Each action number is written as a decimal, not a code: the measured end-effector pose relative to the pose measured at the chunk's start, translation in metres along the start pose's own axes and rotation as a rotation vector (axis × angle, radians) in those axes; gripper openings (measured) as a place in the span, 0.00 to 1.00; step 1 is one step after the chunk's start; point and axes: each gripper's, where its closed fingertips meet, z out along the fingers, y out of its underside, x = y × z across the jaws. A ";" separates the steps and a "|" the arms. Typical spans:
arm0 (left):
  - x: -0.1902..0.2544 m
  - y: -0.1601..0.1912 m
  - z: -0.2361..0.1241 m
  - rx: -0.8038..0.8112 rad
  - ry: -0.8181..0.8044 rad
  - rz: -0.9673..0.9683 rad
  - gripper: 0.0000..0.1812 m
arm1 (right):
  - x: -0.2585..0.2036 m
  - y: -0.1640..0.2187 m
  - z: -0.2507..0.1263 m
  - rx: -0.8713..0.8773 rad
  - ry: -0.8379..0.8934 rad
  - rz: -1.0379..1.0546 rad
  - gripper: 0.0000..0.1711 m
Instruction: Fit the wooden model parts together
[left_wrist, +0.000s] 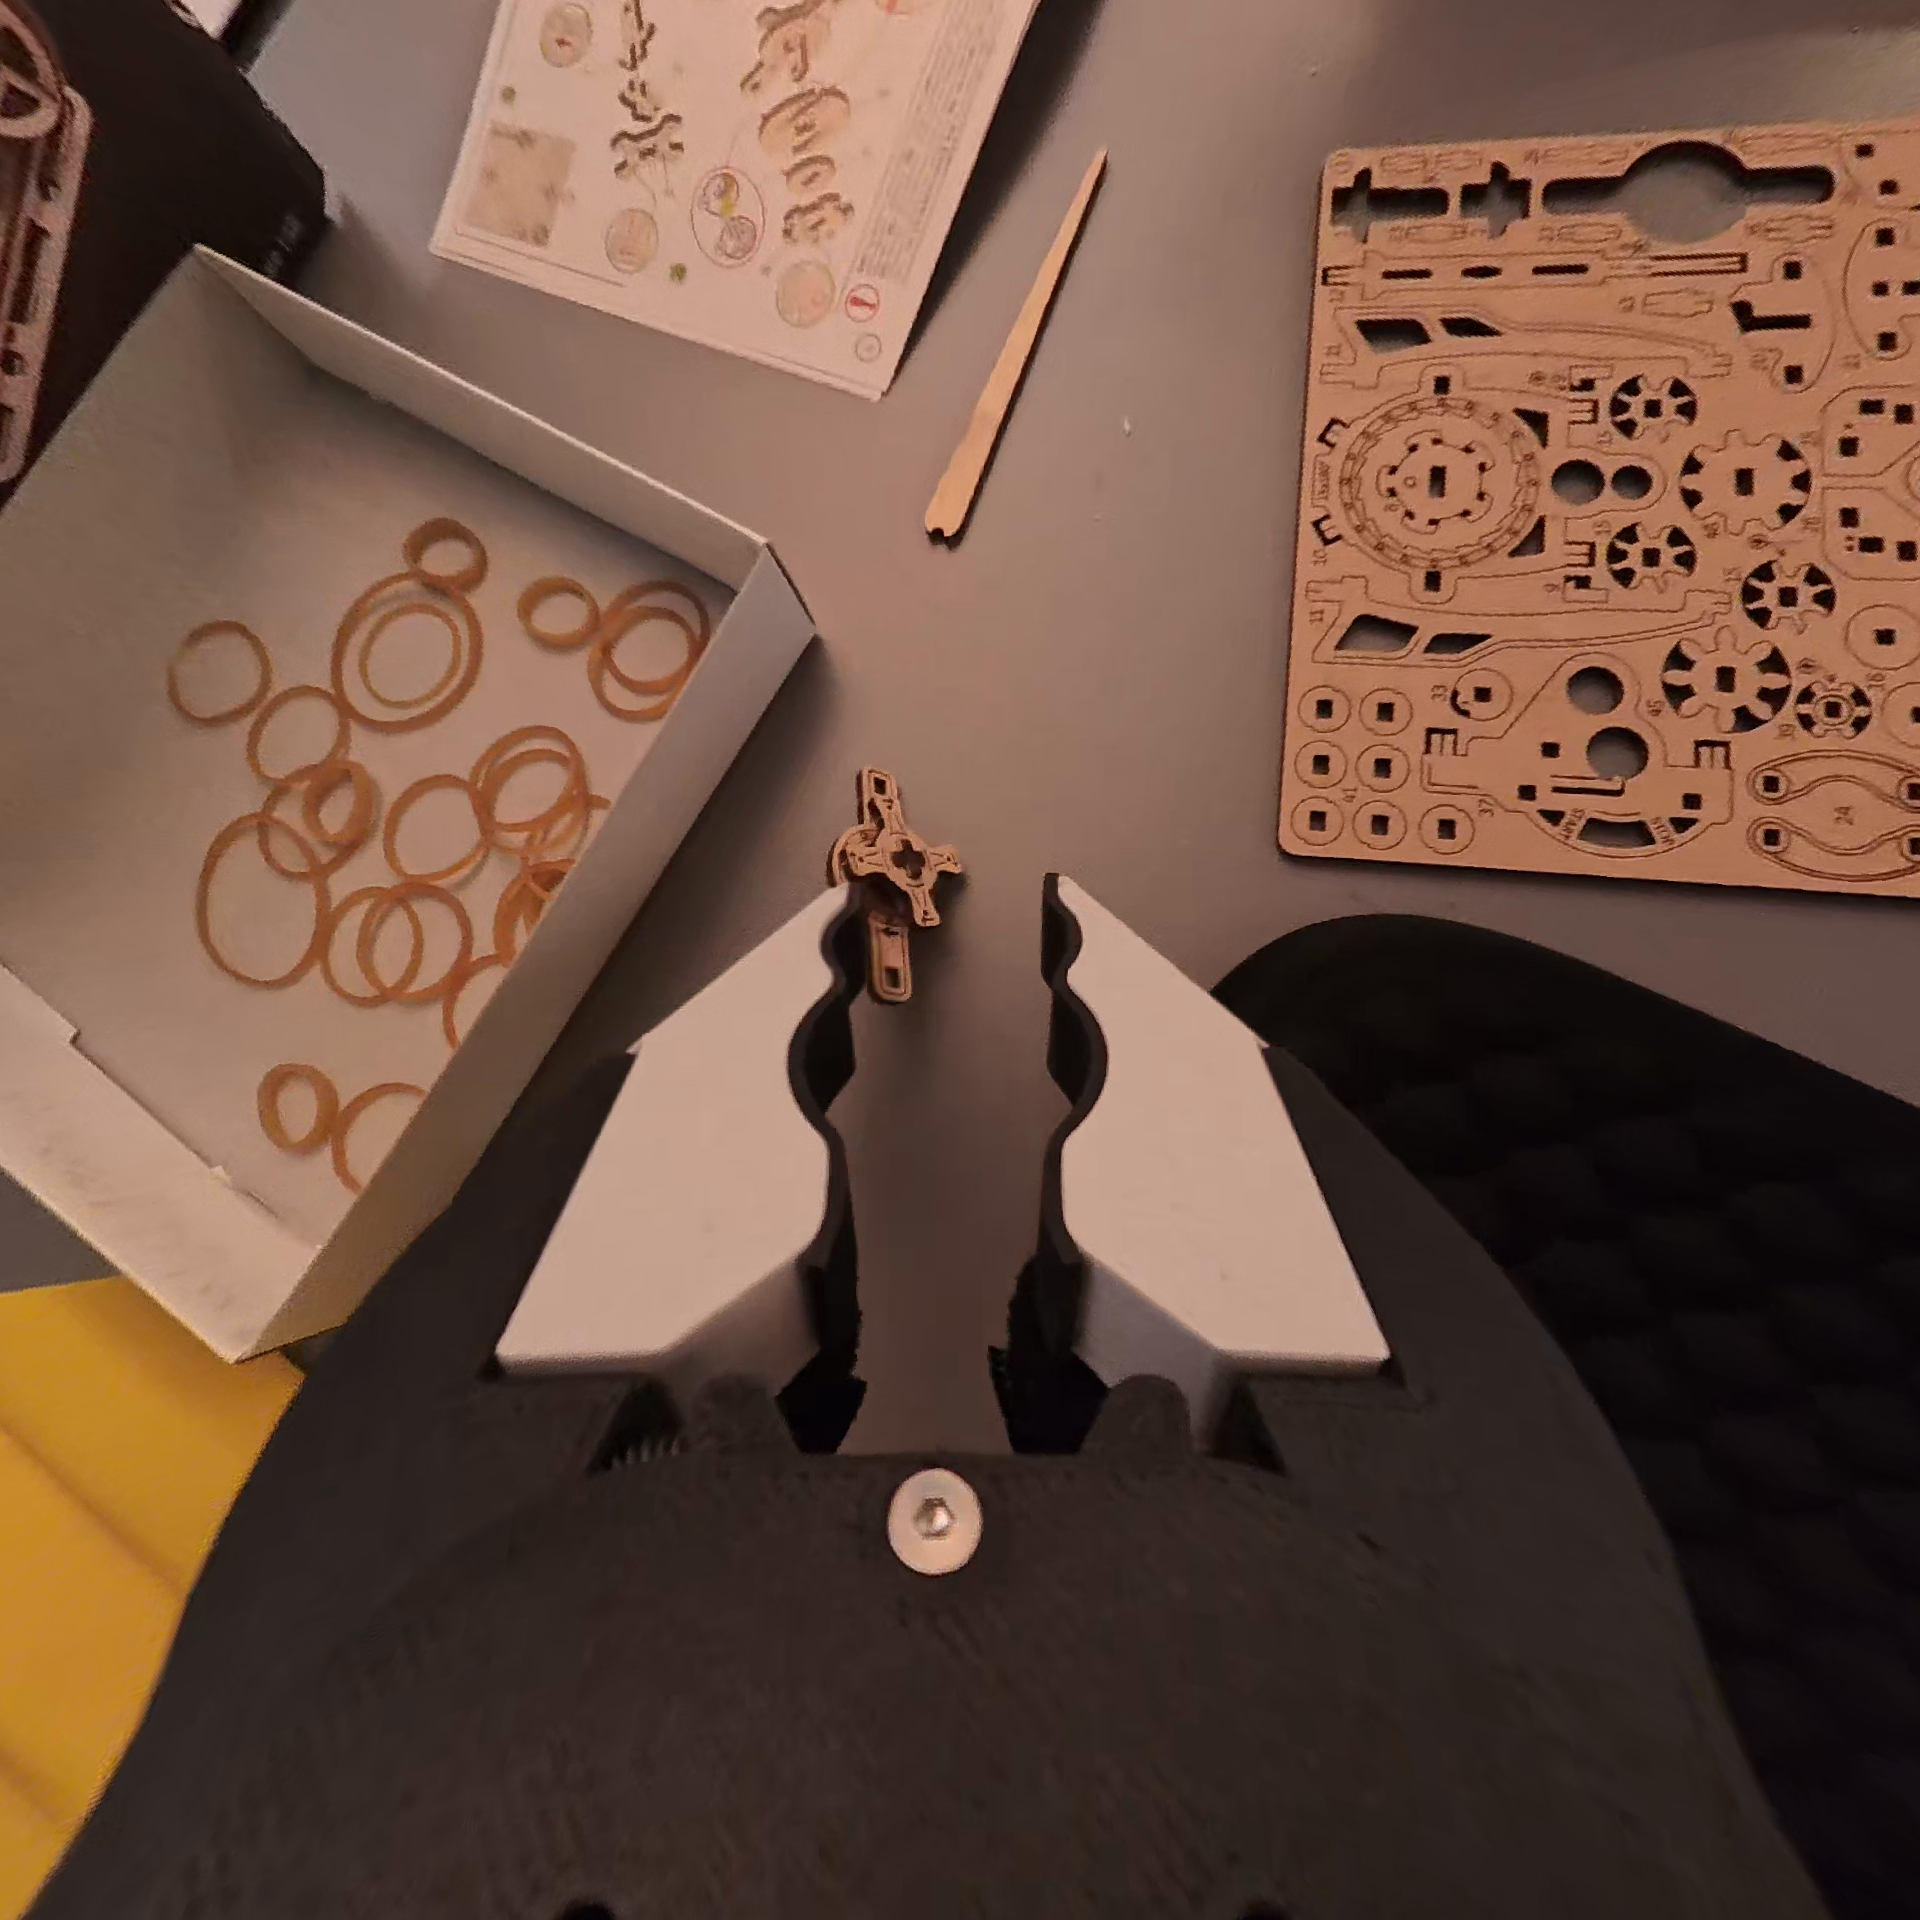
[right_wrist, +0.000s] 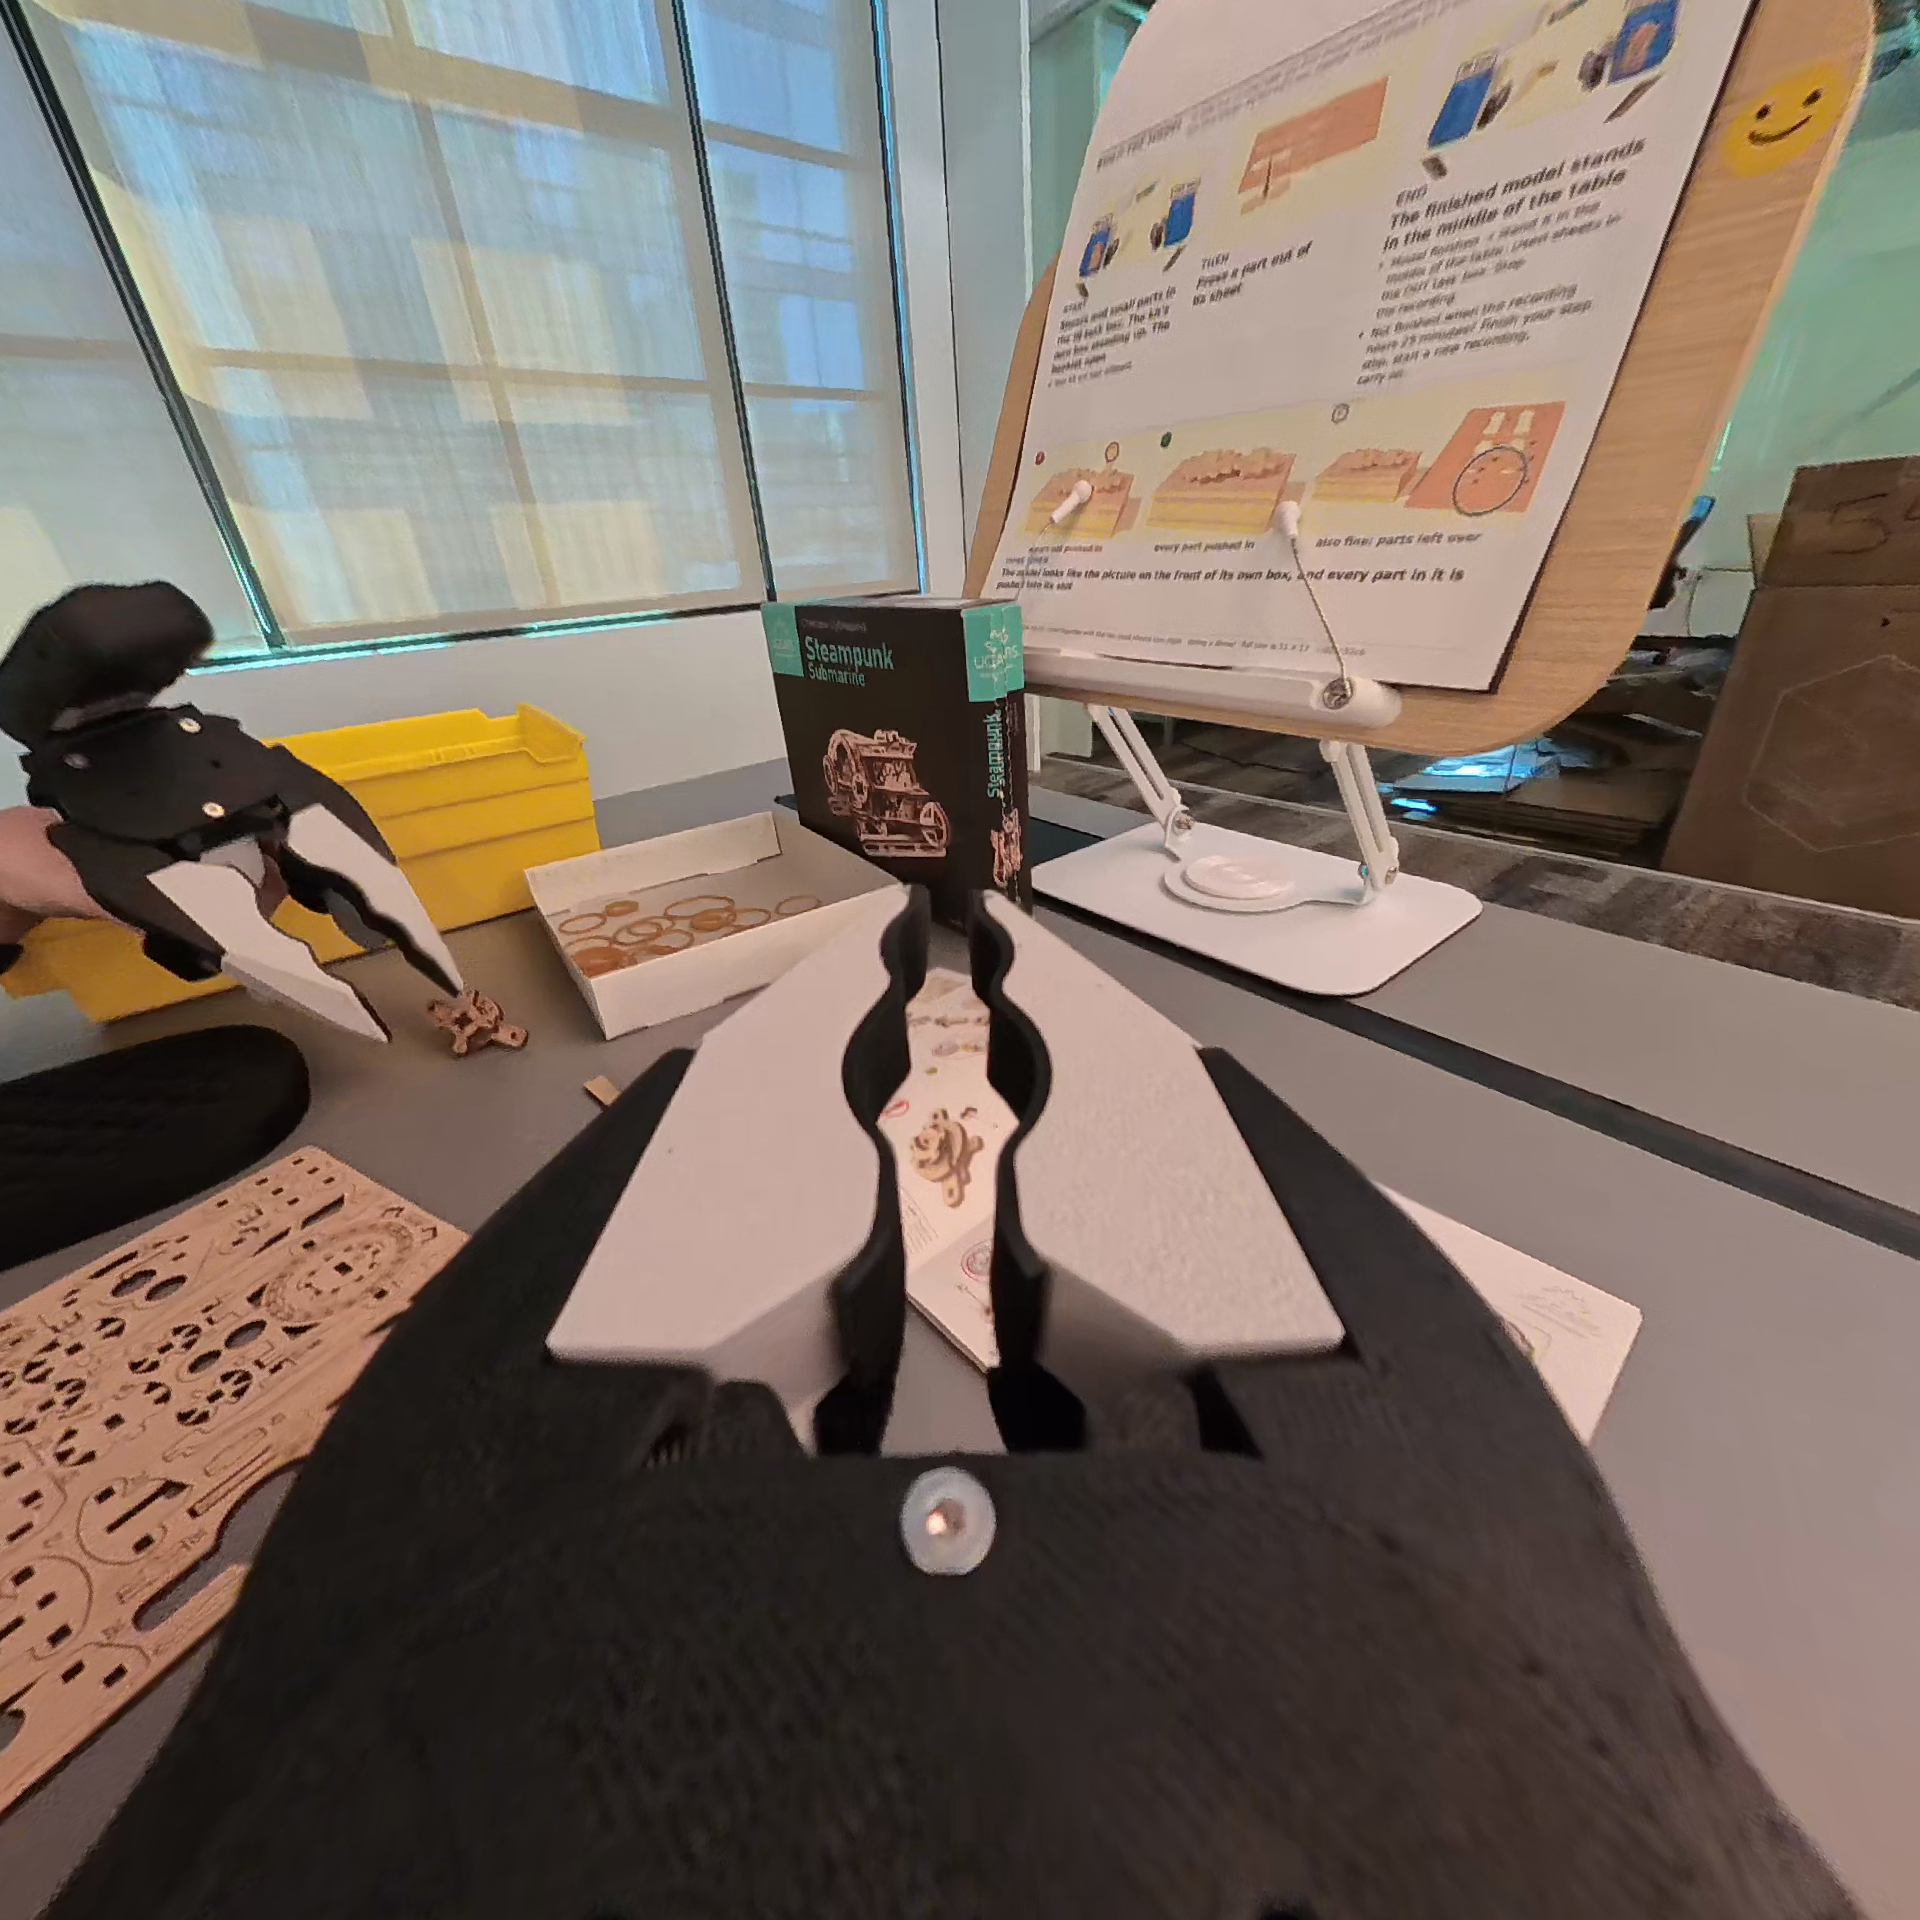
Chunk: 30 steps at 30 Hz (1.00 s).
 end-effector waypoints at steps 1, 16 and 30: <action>0.000 0.000 0.000 0.000 0.000 -0.001 0.18 | 0.000 -0.002 -0.001 0.011 -0.001 0.003 0.03; -0.009 0.023 0.006 -0.127 -0.054 0.022 0.14 | 0.010 -0.007 -0.005 0.061 -0.009 0.141 0.03; -0.008 0.024 0.007 -0.138 -0.049 0.040 0.06 | 0.008 -0.009 -0.006 0.073 -0.020 0.142 0.02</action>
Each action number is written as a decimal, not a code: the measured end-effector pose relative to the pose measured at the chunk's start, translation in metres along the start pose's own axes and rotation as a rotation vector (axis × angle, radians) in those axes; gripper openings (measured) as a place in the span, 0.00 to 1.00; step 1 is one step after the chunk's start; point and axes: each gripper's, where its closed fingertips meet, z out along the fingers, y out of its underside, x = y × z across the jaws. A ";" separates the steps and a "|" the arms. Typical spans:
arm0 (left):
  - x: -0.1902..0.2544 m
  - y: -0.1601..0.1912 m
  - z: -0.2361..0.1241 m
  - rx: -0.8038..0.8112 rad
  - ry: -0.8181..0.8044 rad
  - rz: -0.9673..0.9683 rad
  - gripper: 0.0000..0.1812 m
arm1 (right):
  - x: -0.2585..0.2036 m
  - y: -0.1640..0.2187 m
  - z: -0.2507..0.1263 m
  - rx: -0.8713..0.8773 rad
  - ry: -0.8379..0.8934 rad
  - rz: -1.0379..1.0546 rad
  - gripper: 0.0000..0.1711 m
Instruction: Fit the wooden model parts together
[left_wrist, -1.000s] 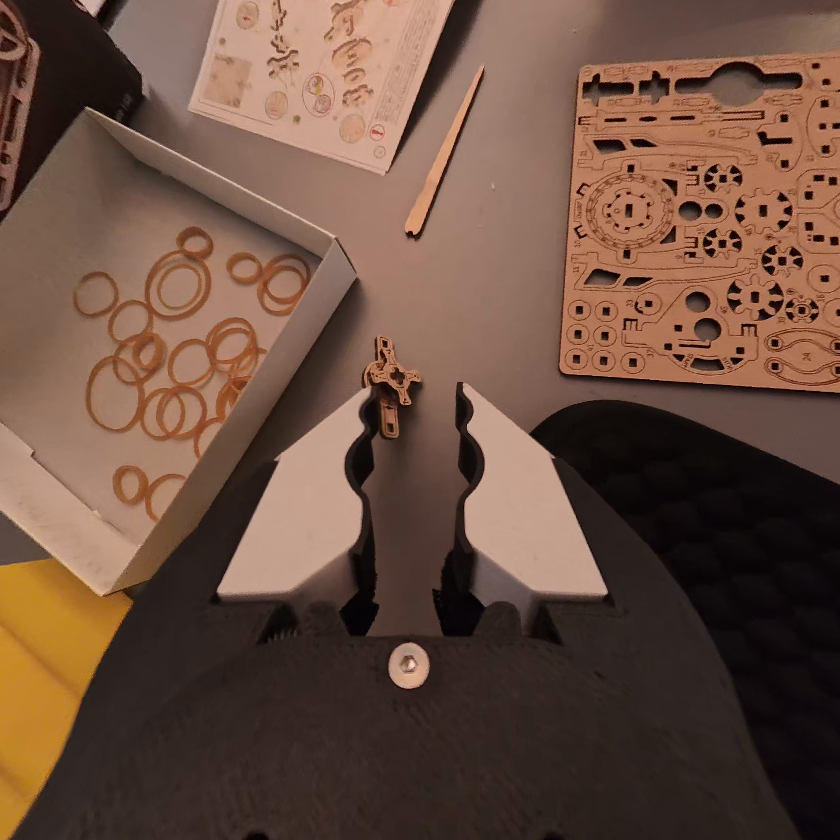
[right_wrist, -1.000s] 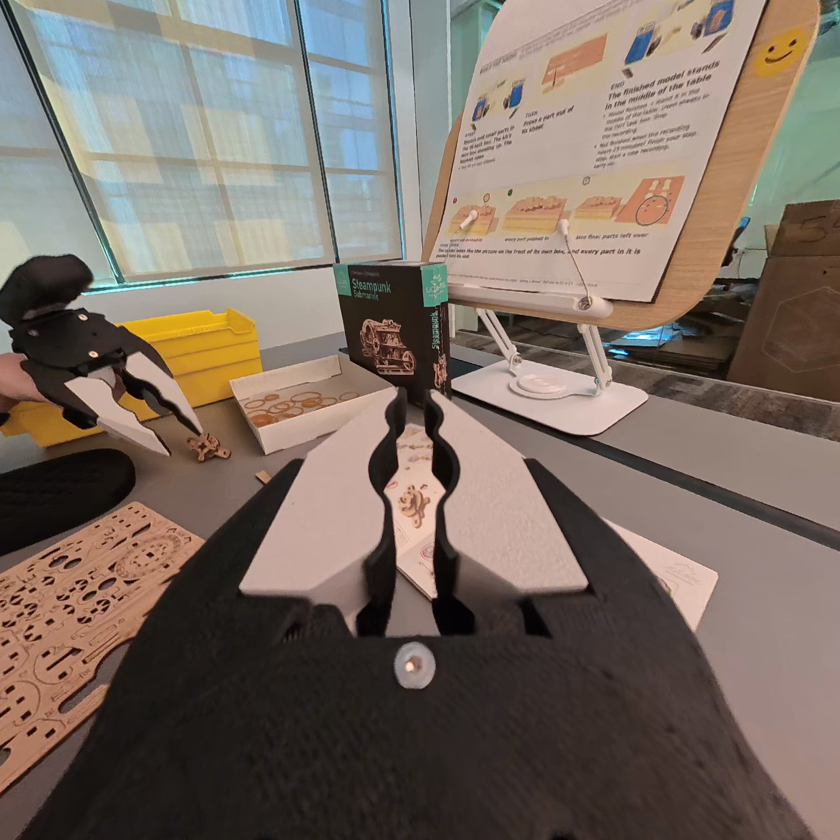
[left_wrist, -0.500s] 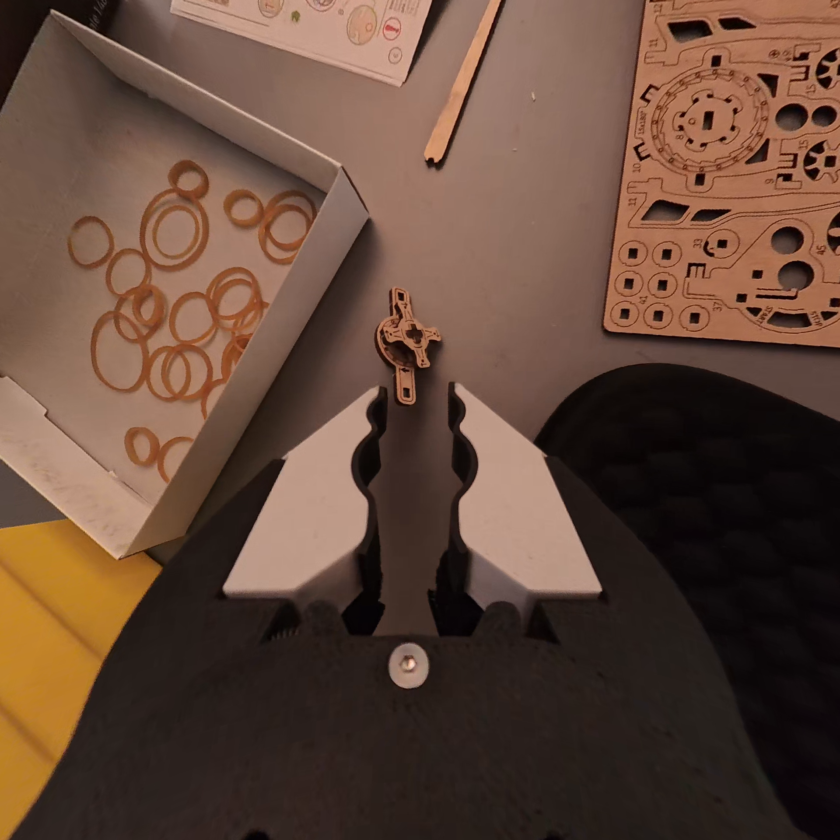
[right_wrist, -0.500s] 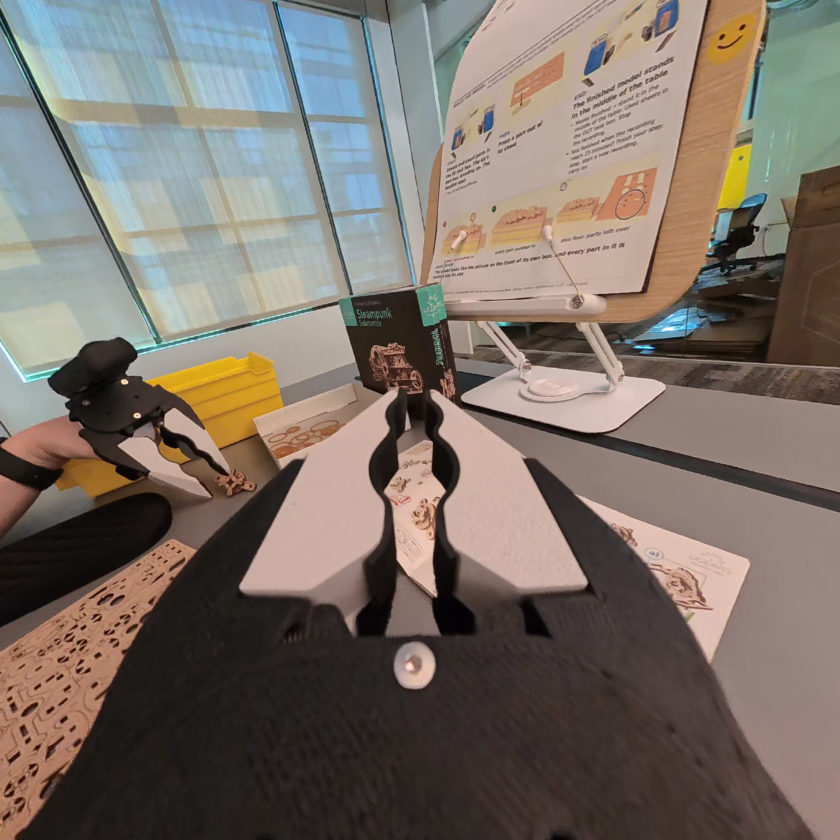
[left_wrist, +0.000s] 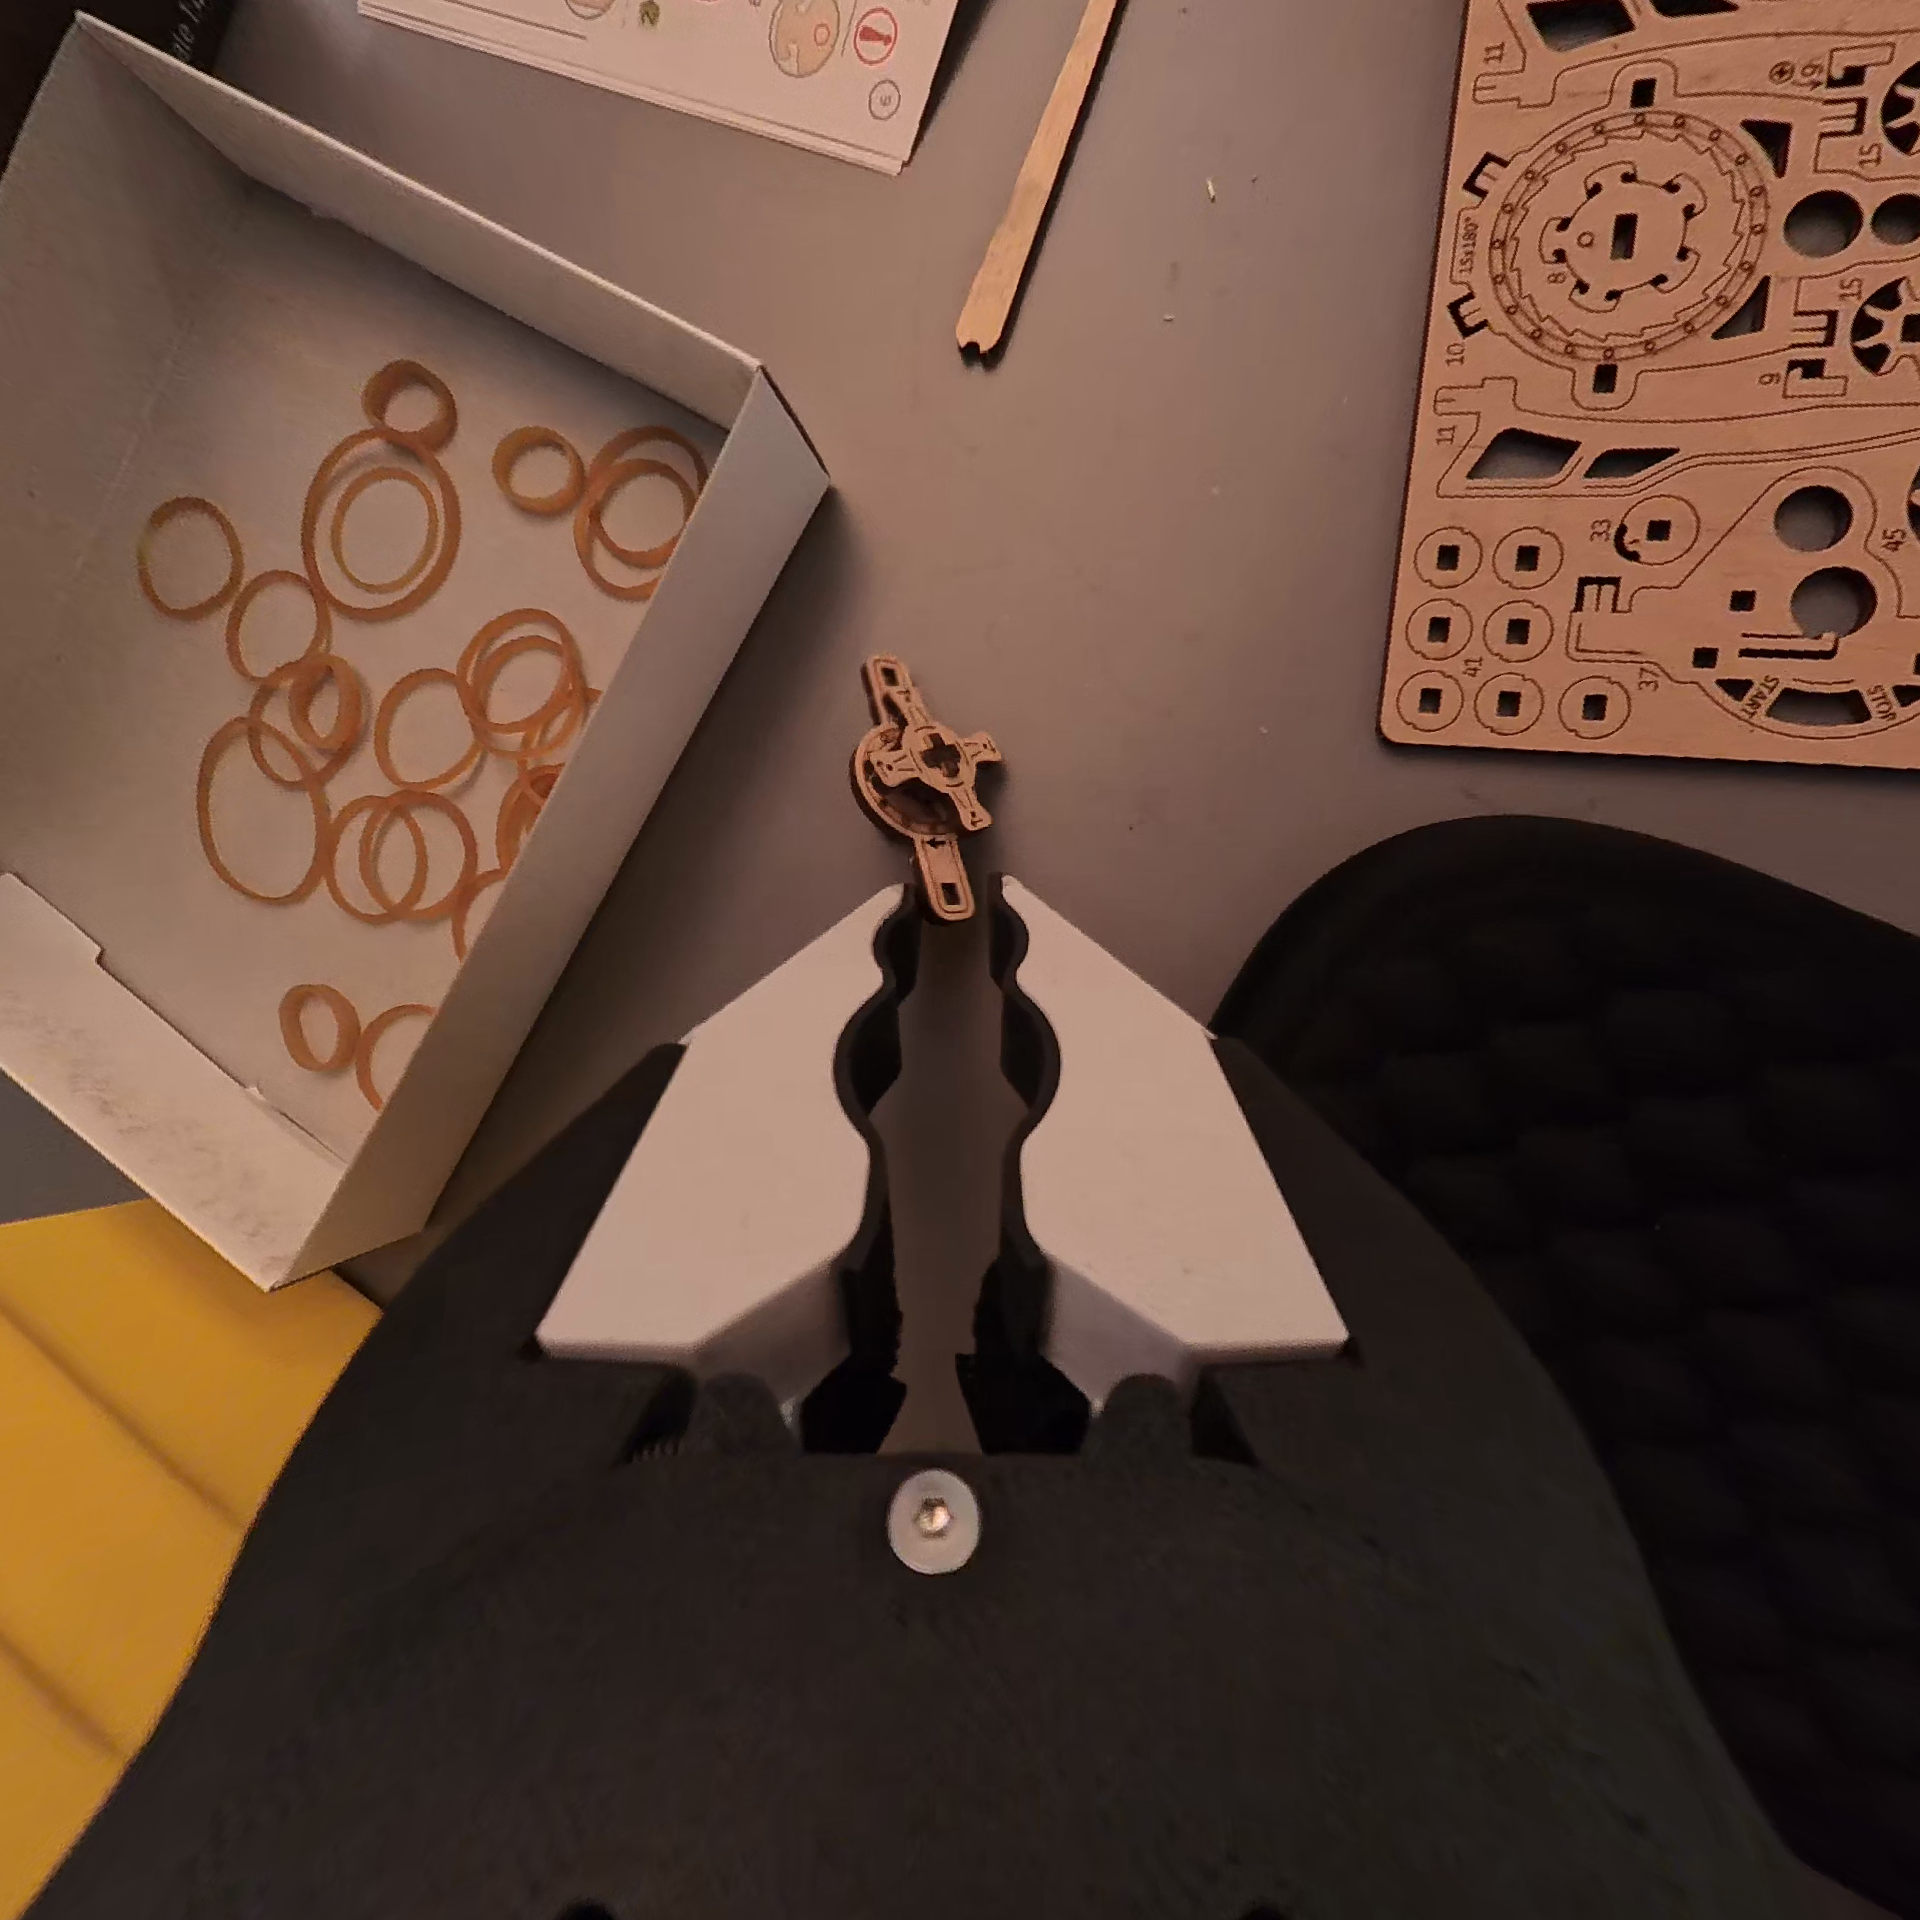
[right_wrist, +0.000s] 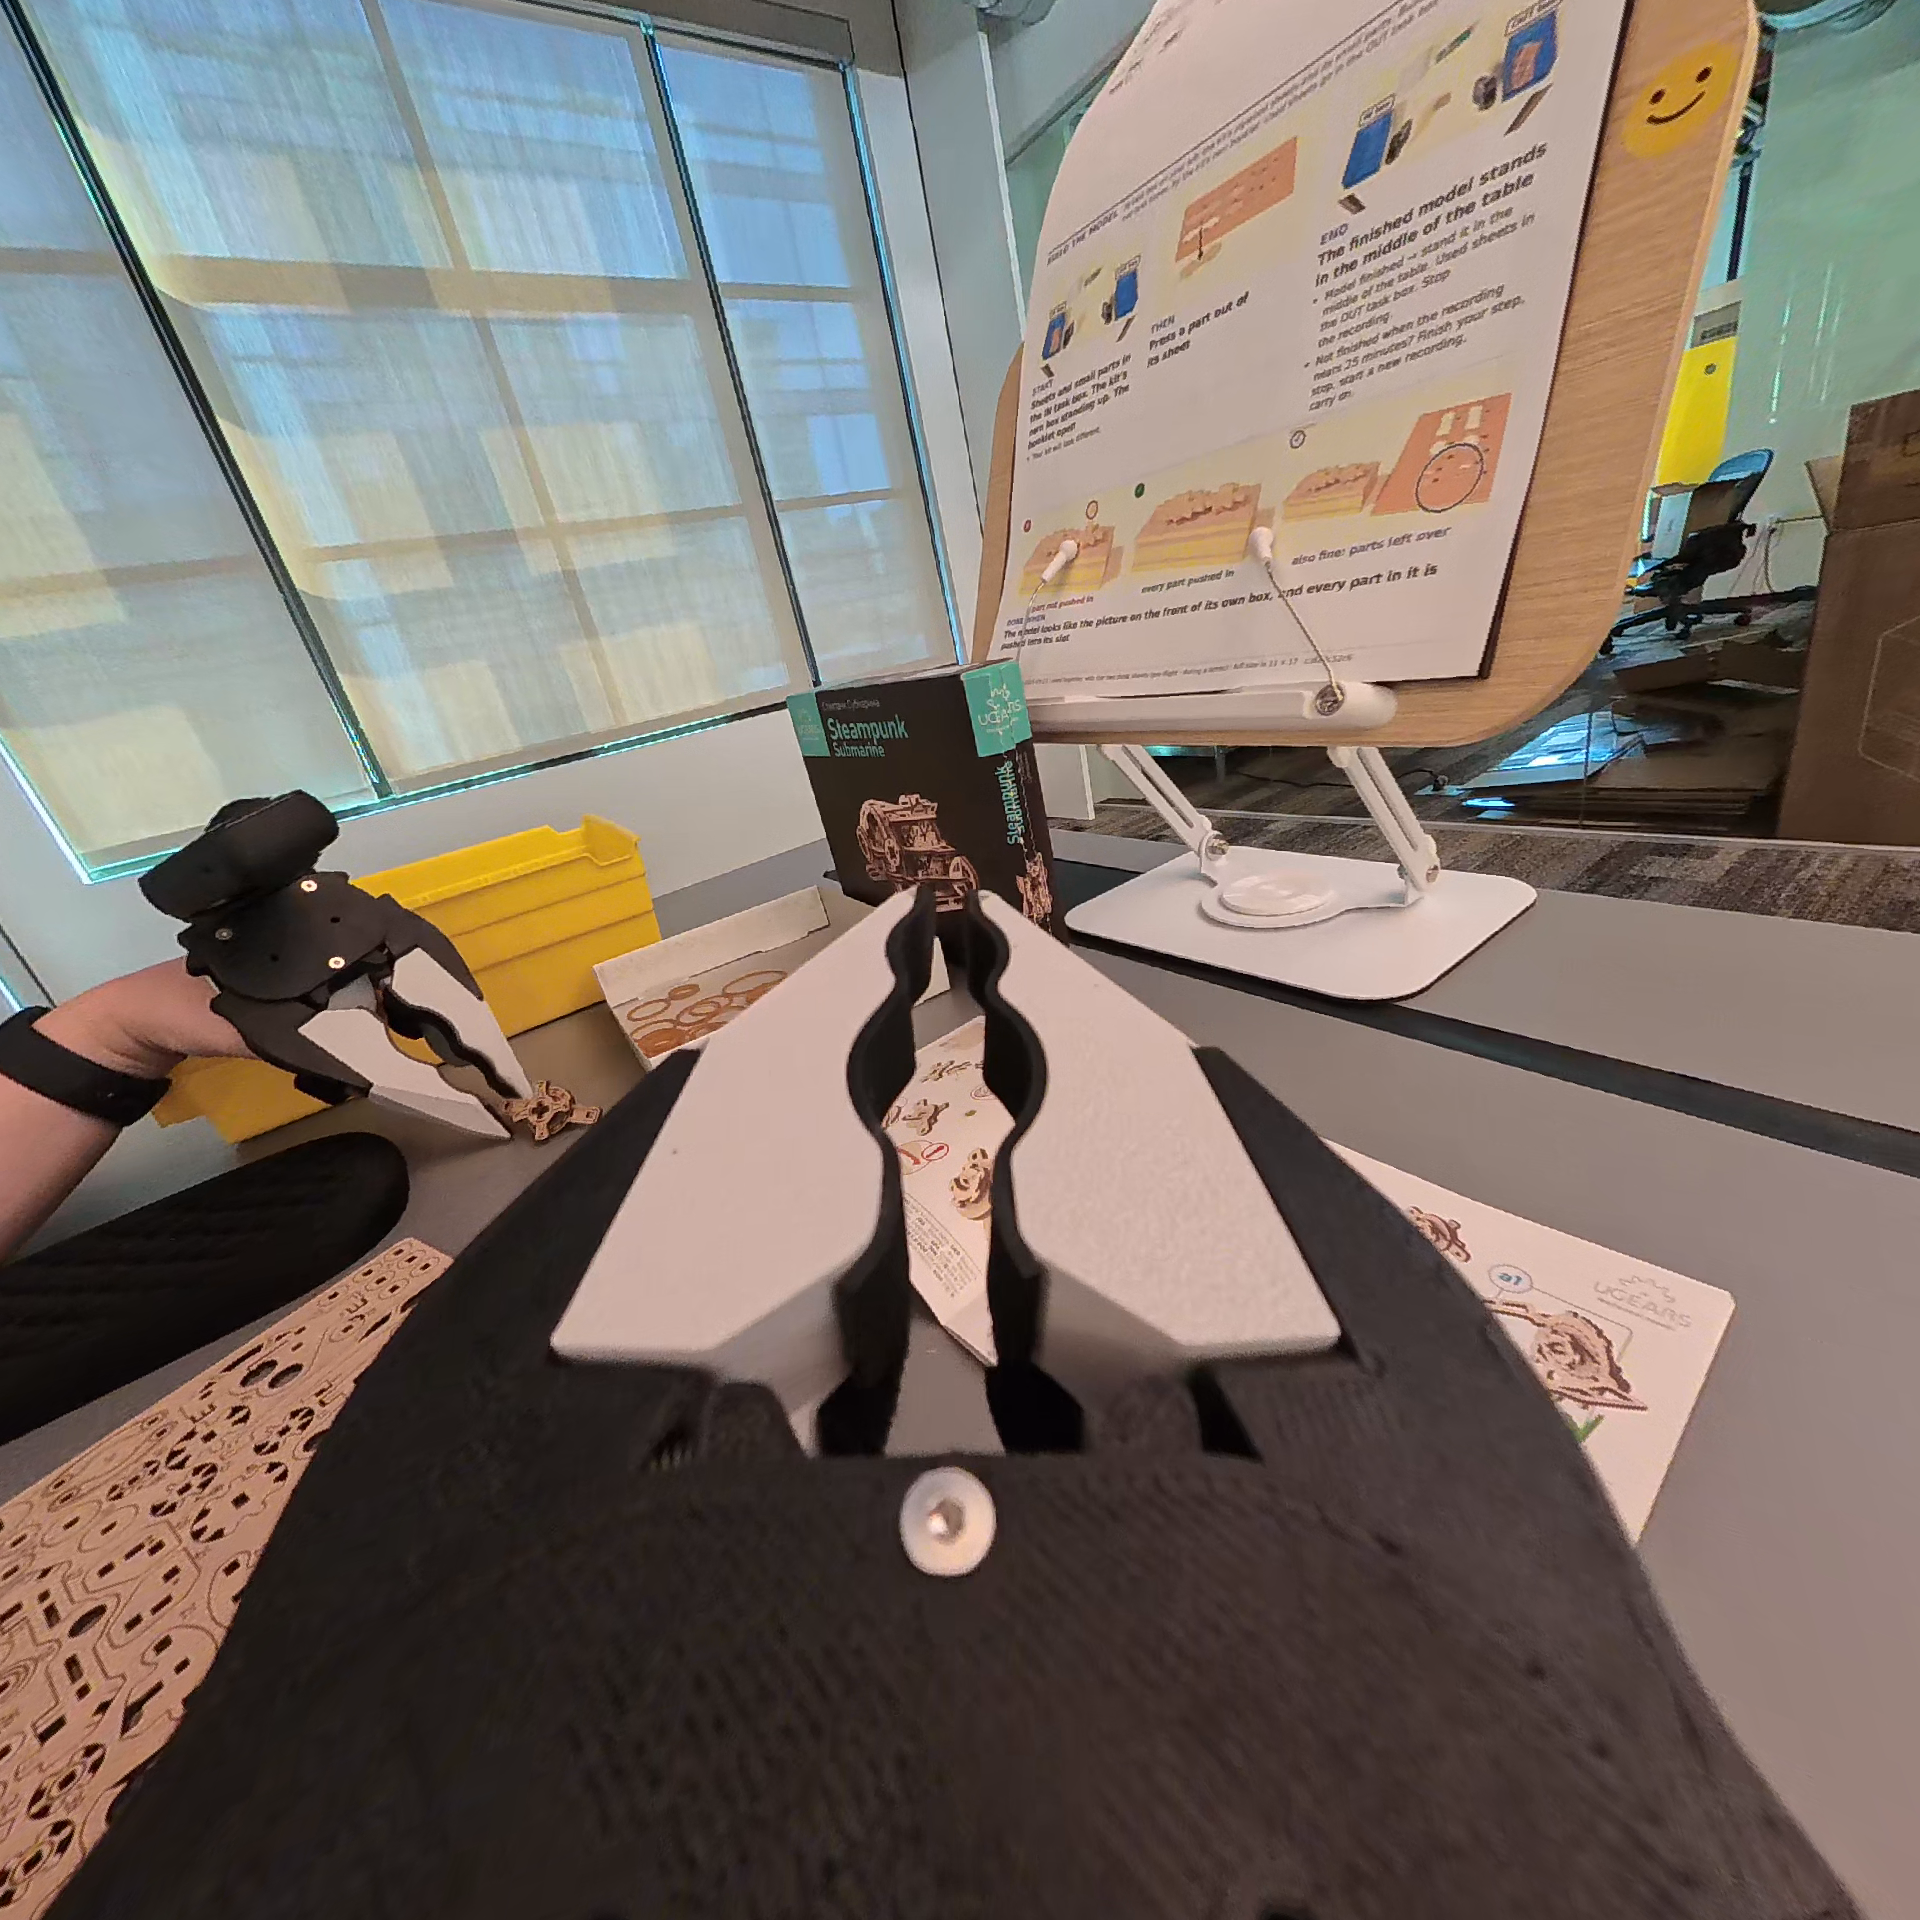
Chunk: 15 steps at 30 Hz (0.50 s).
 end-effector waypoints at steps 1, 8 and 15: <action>0.000 0.000 0.000 0.002 0.004 -0.001 0.06 | 0.000 0.000 0.000 0.000 0.000 0.001 0.02; 0.002 -0.002 0.000 0.007 0.014 -0.004 0.04 | -0.001 0.001 0.000 -0.003 -0.006 0.008 0.02; -0.001 -0.001 0.001 0.010 0.002 -0.015 0.04 | 0.000 0.000 0.000 -0.001 -0.005 0.013 0.02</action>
